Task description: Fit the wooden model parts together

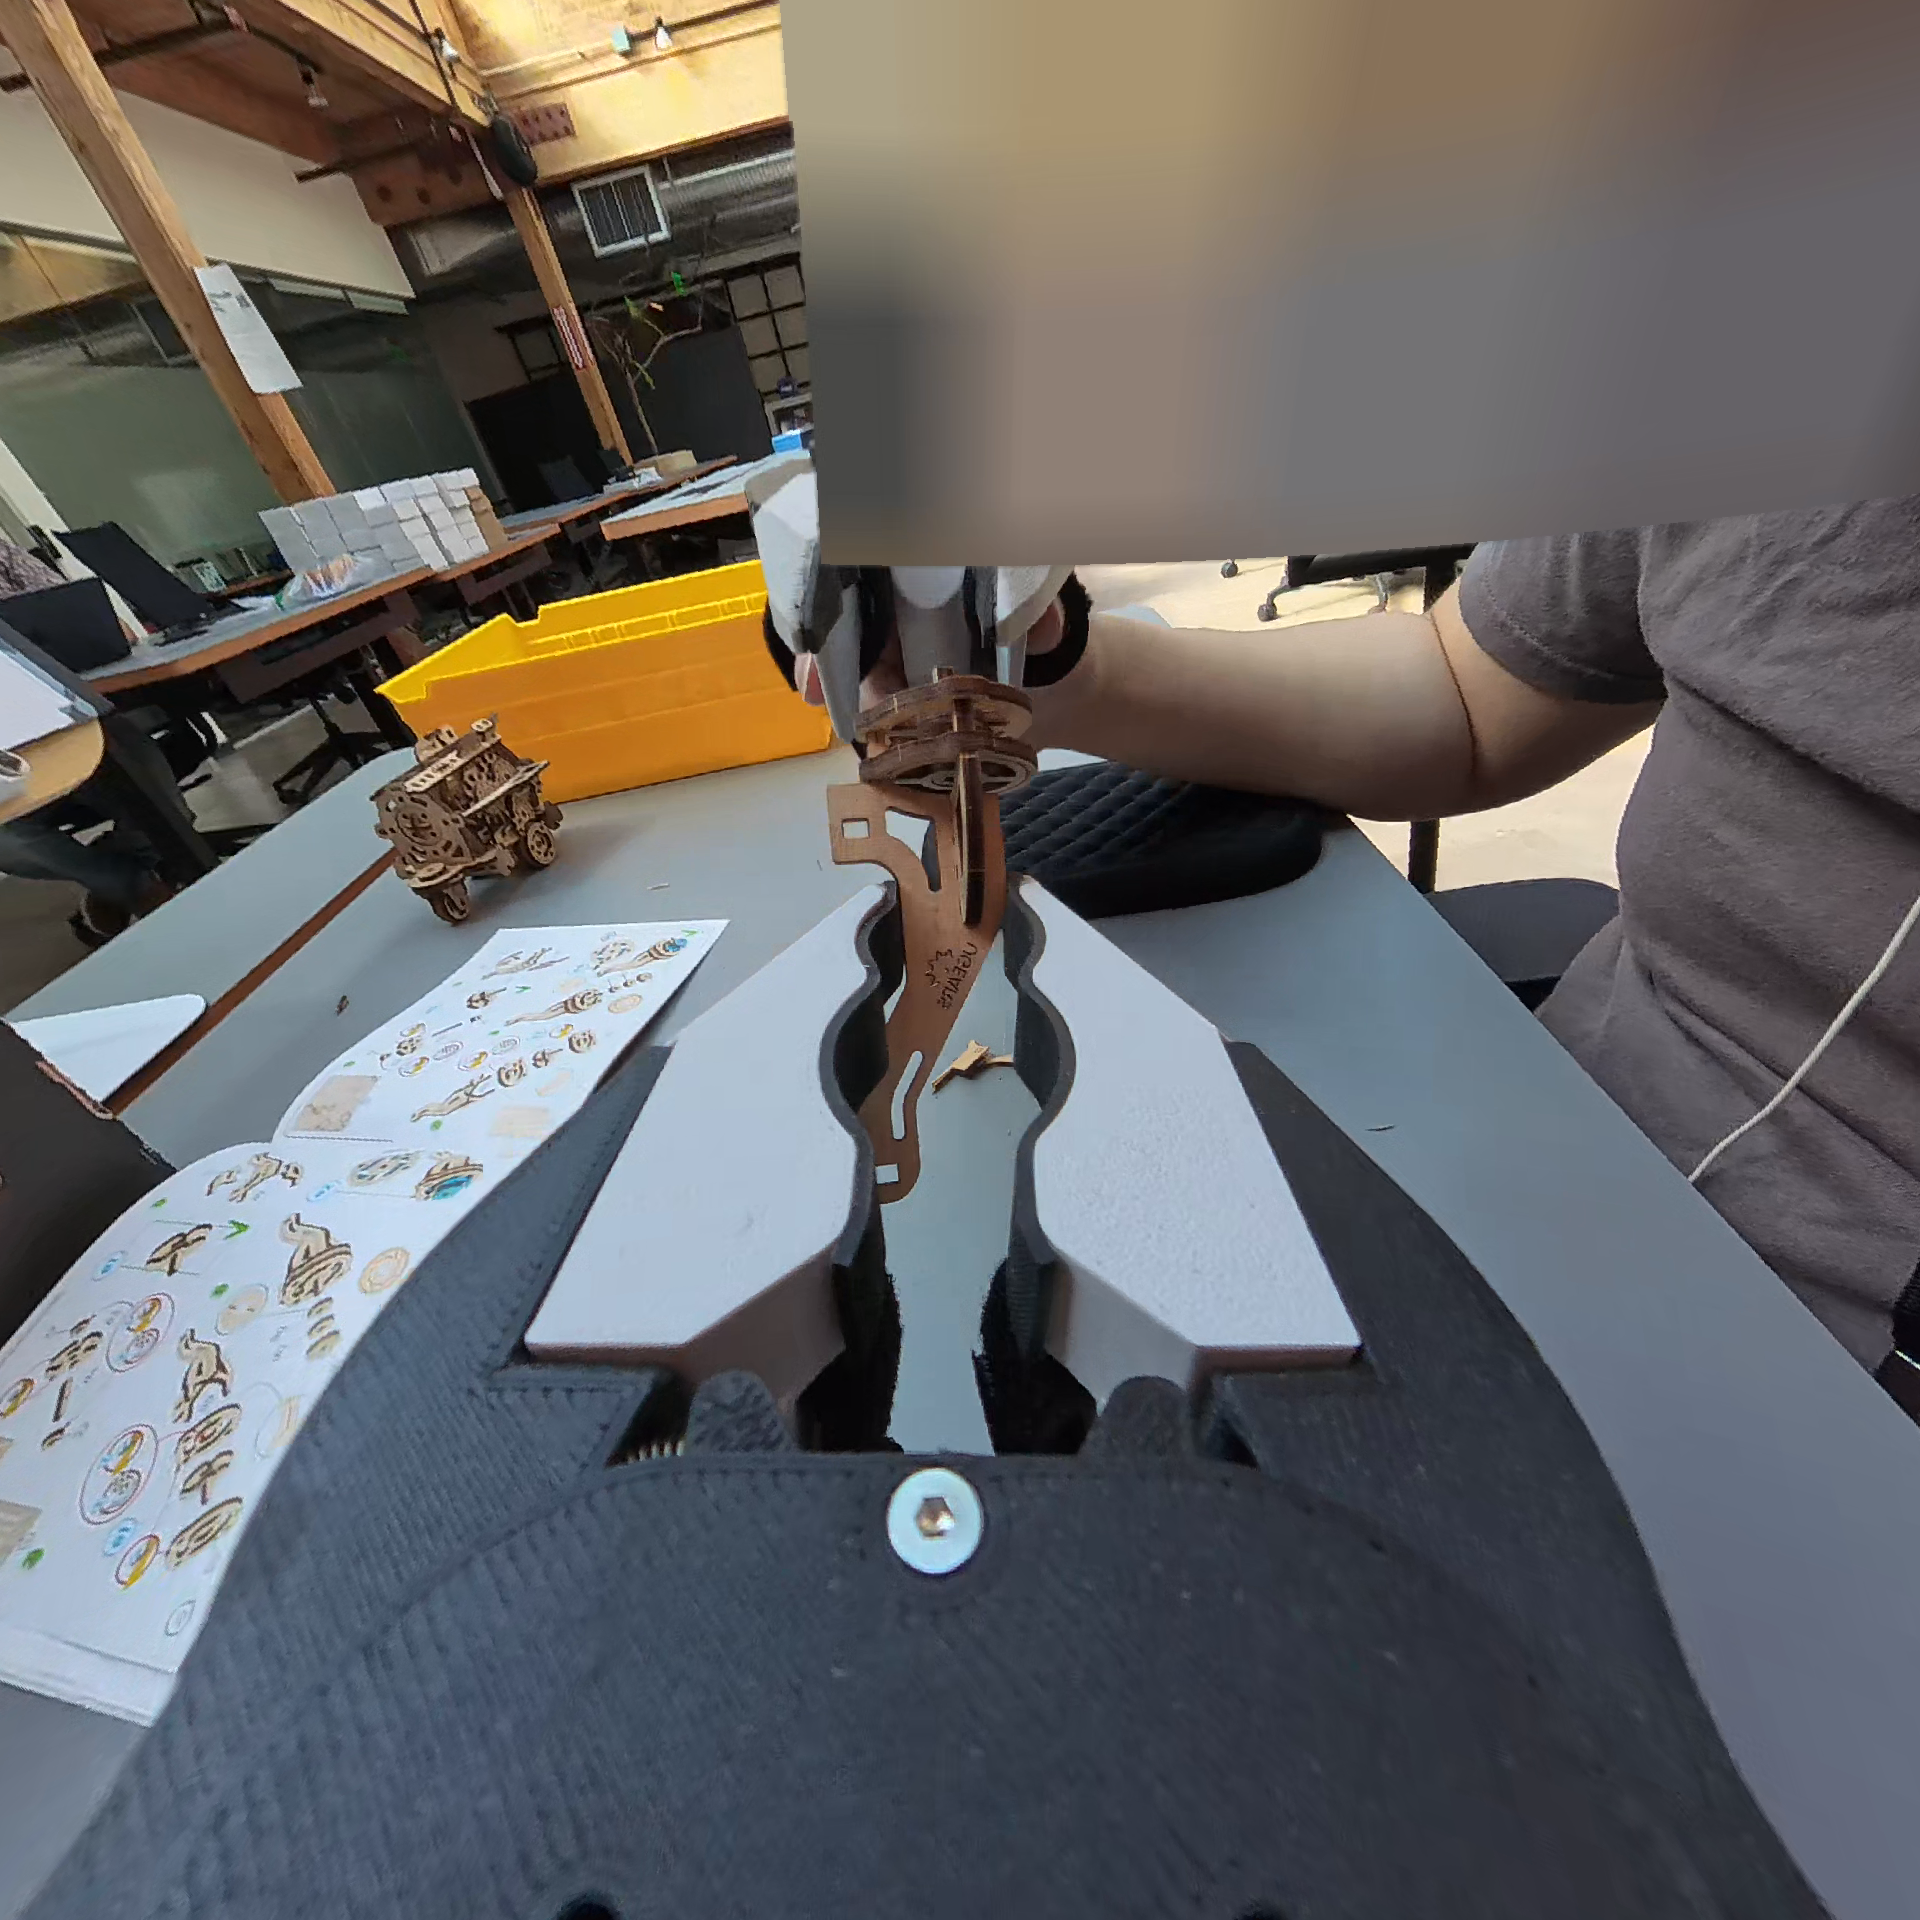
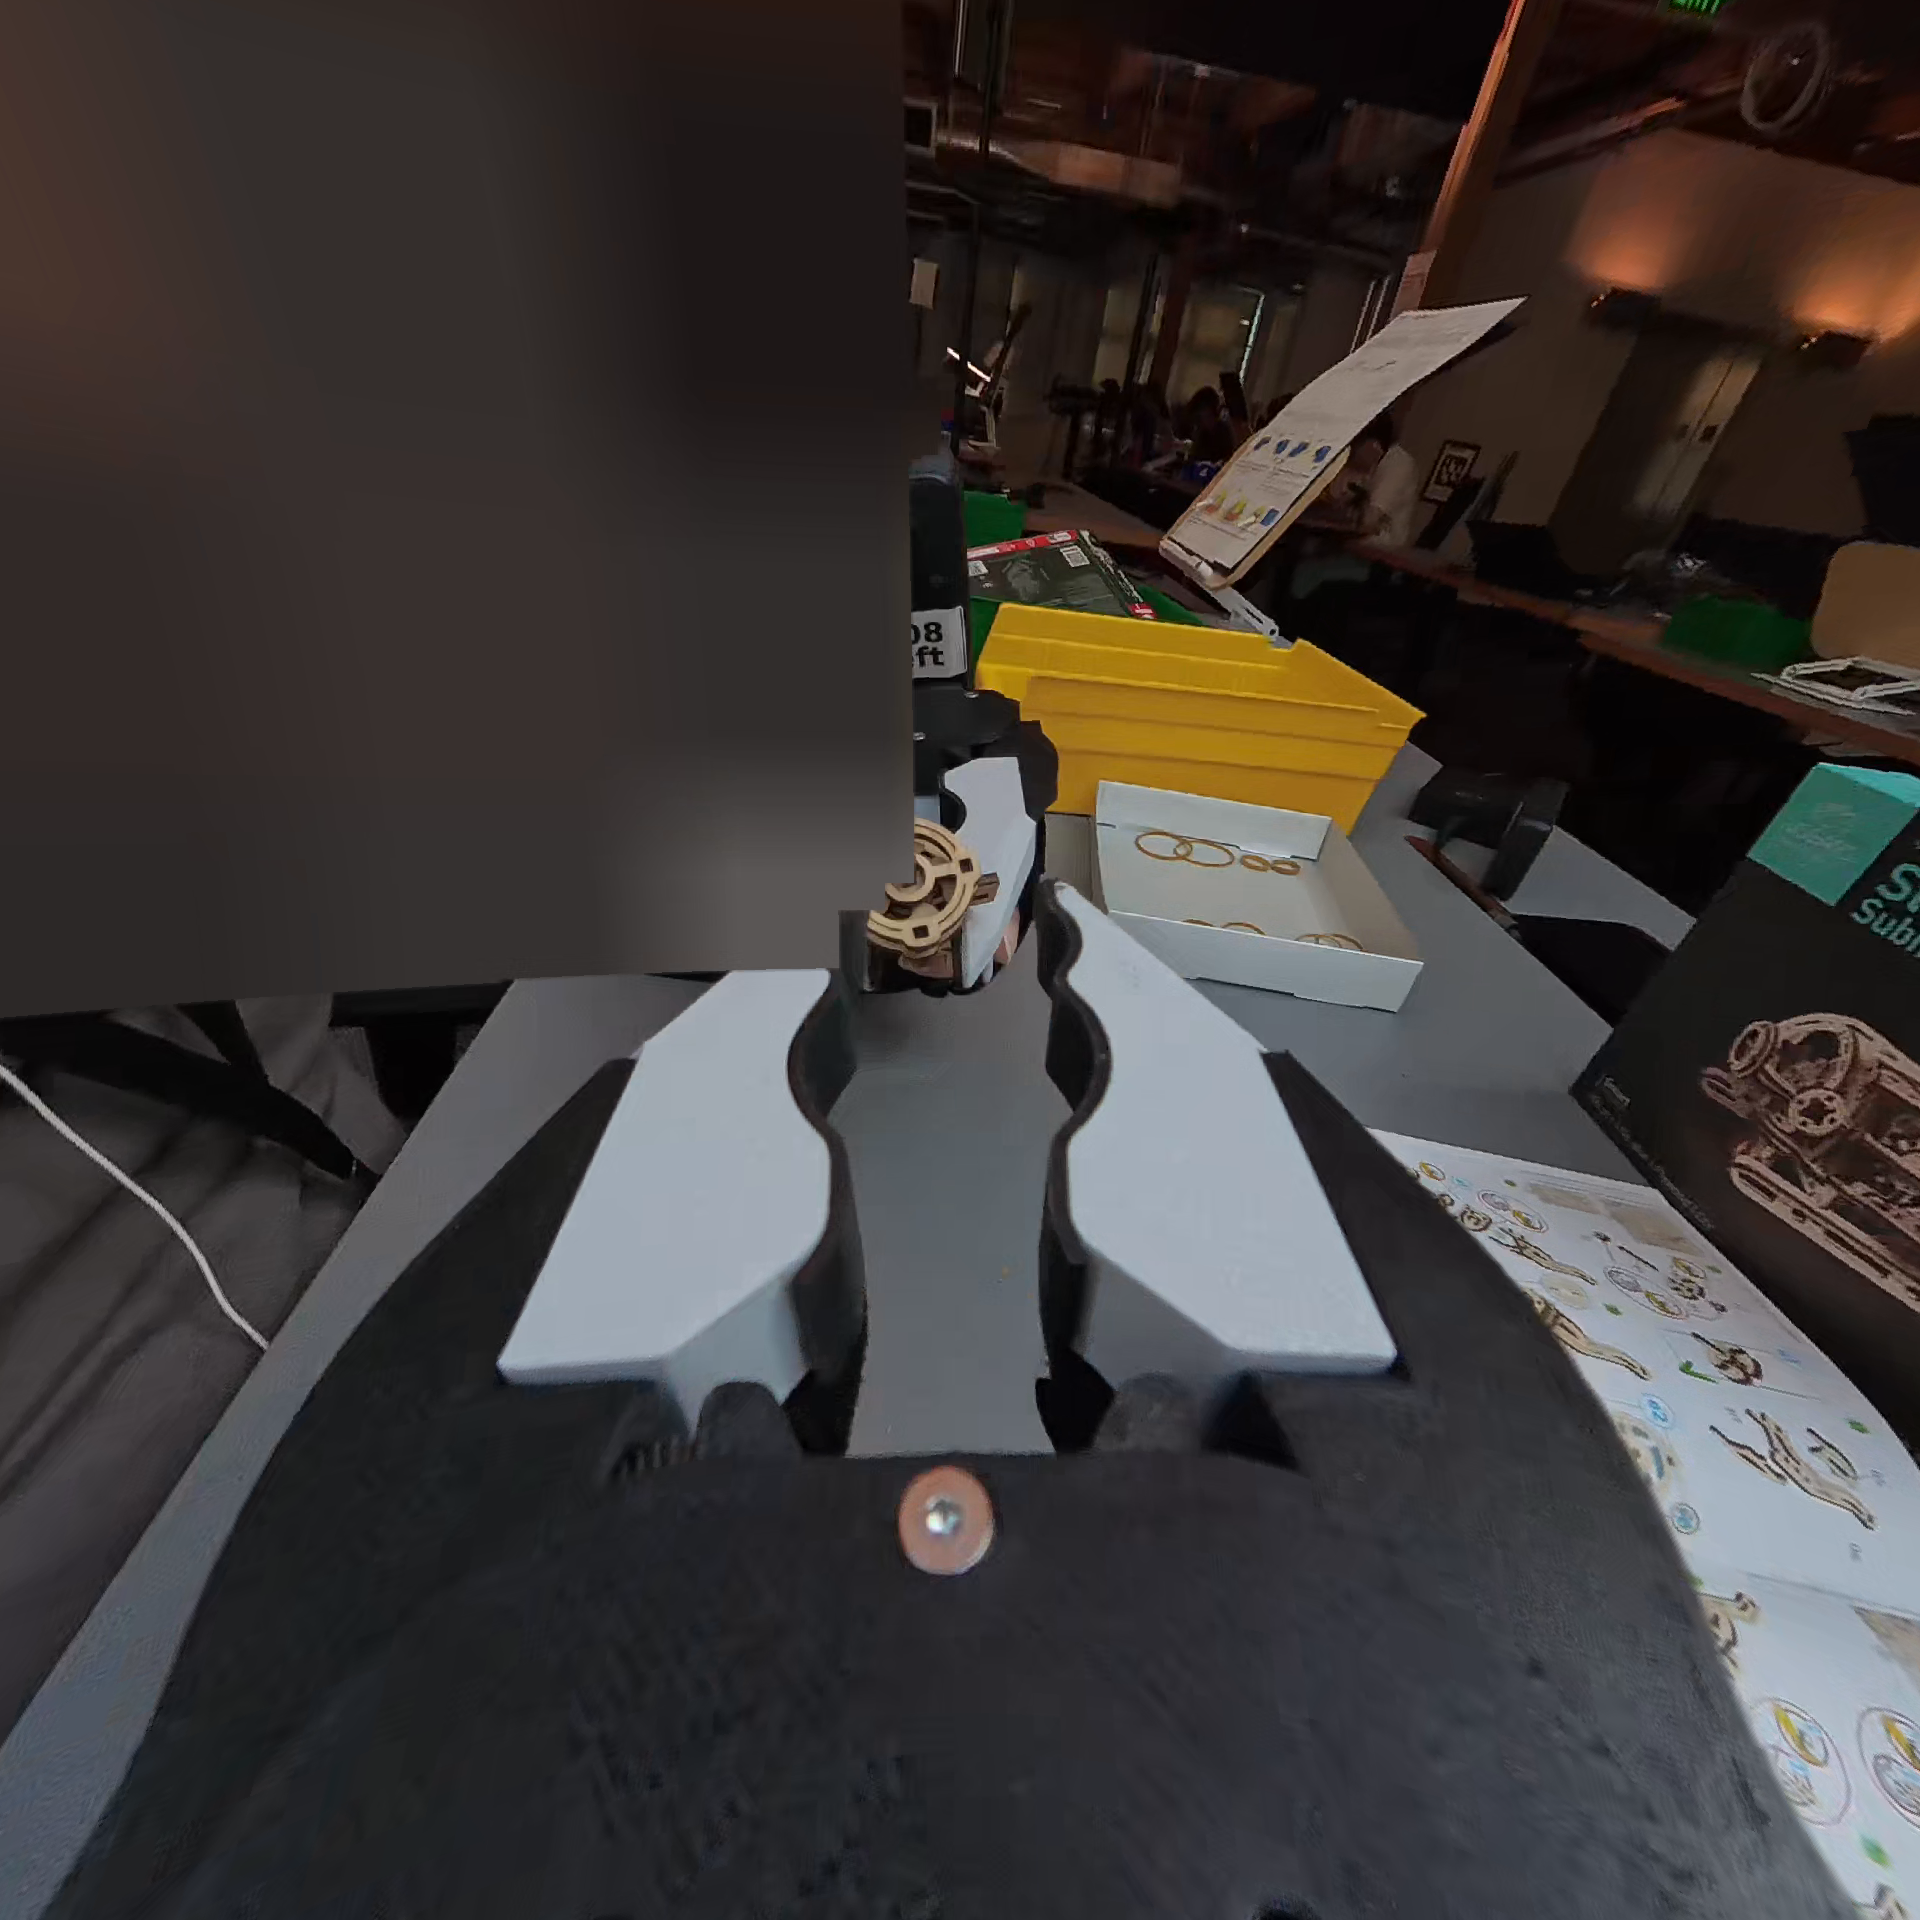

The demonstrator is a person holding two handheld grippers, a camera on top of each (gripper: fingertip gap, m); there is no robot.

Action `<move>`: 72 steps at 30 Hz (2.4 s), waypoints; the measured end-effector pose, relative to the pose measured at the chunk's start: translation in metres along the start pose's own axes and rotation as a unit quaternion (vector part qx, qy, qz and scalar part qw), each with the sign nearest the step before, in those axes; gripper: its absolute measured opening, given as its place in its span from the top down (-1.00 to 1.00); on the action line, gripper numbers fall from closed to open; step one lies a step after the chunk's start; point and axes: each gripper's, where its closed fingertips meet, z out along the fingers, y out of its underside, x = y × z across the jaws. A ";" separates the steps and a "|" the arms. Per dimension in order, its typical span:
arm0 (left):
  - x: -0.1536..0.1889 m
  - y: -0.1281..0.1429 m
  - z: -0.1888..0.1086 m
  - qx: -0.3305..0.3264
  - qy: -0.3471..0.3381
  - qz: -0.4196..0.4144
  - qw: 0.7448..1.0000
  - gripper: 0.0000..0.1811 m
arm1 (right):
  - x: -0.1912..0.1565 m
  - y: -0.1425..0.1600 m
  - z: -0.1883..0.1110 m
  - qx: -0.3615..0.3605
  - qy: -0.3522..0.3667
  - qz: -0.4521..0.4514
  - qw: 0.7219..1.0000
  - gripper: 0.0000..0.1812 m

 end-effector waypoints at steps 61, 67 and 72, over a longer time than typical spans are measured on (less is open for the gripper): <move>0.017 0.054 -0.001 -0.152 0.088 -0.096 0.980 0.81 | -0.016 0.064 0.021 -0.172 -0.041 0.010 0.984 0.82; 0.019 0.052 0.001 -0.146 0.094 -0.102 0.980 0.81 | -0.013 0.055 0.013 -0.162 -0.027 0.001 0.986 0.80; 0.018 0.053 -0.001 -0.147 0.092 -0.101 0.980 0.81 | -0.015 0.064 0.020 -0.177 -0.035 0.007 0.984 0.81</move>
